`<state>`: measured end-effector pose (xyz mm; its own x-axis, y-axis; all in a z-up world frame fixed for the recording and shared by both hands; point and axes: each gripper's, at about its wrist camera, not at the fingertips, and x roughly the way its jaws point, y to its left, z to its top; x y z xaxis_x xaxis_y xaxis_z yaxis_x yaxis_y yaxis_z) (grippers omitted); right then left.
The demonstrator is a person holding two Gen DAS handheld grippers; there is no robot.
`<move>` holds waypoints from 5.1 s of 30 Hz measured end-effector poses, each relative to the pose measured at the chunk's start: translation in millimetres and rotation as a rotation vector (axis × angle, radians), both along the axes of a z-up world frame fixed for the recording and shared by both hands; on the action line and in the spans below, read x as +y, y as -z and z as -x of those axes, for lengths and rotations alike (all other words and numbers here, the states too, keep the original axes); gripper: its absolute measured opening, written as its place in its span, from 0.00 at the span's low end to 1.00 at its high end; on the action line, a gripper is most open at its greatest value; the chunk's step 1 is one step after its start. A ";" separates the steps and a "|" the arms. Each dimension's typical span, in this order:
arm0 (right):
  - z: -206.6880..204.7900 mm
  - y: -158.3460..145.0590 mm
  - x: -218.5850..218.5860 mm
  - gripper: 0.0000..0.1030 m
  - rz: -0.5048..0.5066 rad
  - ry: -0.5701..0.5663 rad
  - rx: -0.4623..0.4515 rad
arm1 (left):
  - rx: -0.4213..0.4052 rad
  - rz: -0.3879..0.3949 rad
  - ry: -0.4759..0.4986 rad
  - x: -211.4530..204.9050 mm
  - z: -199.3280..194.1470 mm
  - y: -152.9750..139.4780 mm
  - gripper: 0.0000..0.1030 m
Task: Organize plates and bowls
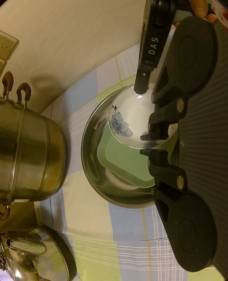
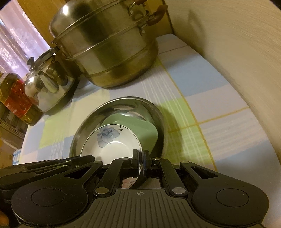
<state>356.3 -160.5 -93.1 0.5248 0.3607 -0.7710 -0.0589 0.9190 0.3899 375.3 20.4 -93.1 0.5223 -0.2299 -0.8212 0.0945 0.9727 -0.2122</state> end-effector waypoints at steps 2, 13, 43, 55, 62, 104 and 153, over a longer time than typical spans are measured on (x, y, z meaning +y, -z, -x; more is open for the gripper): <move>-6.6 3.7 3.2 0.04 0.004 -0.001 0.005 | 0.007 -0.007 -0.002 1.0 -4.7 3.4 0.07; -28.1 28.5 11.2 0.04 -0.008 0.004 0.078 | 0.050 -0.038 -0.018 8.8 -26.5 23.4 0.07; -15.9 9.2 14.0 0.42 0.002 -0.015 -0.014 | -0.014 -0.066 -0.031 7.0 -14.8 6.1 0.16; 60.2 -35.5 -18.4 0.47 -0.038 0.019 -0.074 | -0.090 -0.062 0.023 -7.7 77.8 -45.3 0.17; 119.0 -54.8 -35.3 0.61 -0.047 0.020 -0.101 | -0.096 -0.055 0.009 -7.0 146.0 -61.9 0.17; 341.9 -48.8 -28.0 0.64 0.014 -0.263 -0.070 | -0.070 -0.065 -0.234 2.1 397.4 -73.6 0.18; 287.8 -23.5 114.2 0.64 0.043 -0.244 0.043 | 0.040 -0.031 -0.271 155.2 340.9 -41.7 0.27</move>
<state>68.5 -46.3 -69.6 0.3927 0.4392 -0.8080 -0.2654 0.8953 0.3577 34.5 175.6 -51.4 0.5280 -0.0609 -0.8471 -0.1779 0.9674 -0.1805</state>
